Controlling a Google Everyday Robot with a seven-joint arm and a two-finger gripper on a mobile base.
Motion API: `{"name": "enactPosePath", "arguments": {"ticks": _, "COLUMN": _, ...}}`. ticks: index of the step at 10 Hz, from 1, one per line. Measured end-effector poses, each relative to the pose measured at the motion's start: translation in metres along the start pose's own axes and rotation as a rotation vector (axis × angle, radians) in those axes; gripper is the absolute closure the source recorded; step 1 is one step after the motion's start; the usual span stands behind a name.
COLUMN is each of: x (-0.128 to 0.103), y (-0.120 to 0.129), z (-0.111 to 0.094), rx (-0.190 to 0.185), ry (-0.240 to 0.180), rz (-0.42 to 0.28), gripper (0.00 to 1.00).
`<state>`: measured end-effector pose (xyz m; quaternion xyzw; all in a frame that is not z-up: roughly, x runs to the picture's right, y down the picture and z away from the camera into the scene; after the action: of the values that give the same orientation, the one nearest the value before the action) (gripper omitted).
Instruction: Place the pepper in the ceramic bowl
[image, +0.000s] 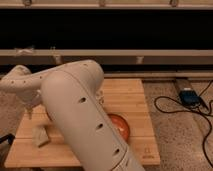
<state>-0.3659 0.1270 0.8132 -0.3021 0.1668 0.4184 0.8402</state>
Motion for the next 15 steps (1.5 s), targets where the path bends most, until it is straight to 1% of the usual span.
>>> {"name": "enactPosePath", "arguments": {"ticks": 2, "x": -0.0074, "y": -0.0031, "z": 0.0138, "rx": 0.004, "ry": 0.021, "rz": 0.009, "gripper": 0.26}}
{"name": "enactPosePath", "arguments": {"ticks": 3, "x": -0.0103, "y": -0.0022, "z": 0.0157, "rx": 0.006, "ry": 0.028, "rz": 0.011, "gripper": 0.26}}
{"name": "enactPosePath", "arguments": {"ticks": 15, "x": -0.0097, "y": -0.0027, "z": 0.016, "rx": 0.006, "ry": 0.03, "rz": 0.012, "gripper": 0.26}}
